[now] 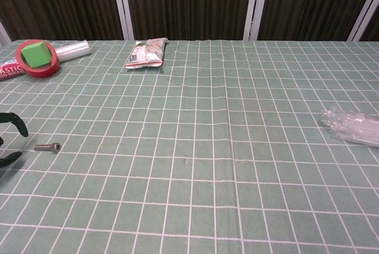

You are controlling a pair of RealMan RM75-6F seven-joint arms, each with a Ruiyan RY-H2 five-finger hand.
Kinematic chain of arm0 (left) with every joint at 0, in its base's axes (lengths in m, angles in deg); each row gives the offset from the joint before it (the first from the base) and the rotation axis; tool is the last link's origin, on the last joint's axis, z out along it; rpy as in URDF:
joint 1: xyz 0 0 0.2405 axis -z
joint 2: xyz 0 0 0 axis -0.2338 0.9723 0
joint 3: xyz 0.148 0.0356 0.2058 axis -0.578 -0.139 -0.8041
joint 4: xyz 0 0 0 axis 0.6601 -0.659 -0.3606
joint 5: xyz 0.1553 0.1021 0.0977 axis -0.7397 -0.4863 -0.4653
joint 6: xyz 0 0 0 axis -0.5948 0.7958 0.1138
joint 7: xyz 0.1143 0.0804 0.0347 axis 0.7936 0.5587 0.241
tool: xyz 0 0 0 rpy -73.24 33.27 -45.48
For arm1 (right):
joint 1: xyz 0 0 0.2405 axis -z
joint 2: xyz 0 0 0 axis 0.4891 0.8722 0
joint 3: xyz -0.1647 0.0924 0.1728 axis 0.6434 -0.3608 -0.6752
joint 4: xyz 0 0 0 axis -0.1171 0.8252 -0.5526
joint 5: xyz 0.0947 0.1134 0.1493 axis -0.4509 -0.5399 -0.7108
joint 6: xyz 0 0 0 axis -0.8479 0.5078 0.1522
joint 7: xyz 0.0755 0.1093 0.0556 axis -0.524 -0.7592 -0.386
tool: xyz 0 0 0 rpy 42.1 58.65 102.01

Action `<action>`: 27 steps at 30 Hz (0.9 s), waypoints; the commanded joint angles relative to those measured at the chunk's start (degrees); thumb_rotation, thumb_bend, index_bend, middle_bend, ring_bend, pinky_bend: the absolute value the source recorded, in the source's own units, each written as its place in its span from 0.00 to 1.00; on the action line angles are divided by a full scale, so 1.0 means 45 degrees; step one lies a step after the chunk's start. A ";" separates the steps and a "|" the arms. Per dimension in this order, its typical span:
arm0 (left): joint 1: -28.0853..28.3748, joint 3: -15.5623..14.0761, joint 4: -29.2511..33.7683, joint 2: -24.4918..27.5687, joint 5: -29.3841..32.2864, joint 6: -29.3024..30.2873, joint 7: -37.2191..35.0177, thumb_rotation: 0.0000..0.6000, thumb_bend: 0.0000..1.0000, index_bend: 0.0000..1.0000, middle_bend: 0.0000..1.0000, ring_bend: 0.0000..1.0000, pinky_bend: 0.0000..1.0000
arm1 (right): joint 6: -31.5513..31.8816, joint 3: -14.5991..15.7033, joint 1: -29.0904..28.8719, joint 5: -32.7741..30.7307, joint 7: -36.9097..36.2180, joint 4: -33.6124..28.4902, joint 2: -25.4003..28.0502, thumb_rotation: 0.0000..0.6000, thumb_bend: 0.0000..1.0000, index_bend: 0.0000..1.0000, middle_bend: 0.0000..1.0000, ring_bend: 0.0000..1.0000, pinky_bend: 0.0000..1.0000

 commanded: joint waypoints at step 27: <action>0.0763 0.0077 -0.0664 -0.0844 0.0629 -0.0572 0.0300 1.00 0.34 0.50 1.00 1.00 1.00 | -0.0021 0.0001 0.0008 -0.0077 0.0057 -0.0045 0.0045 1.00 0.25 0.00 0.00 0.00 0.00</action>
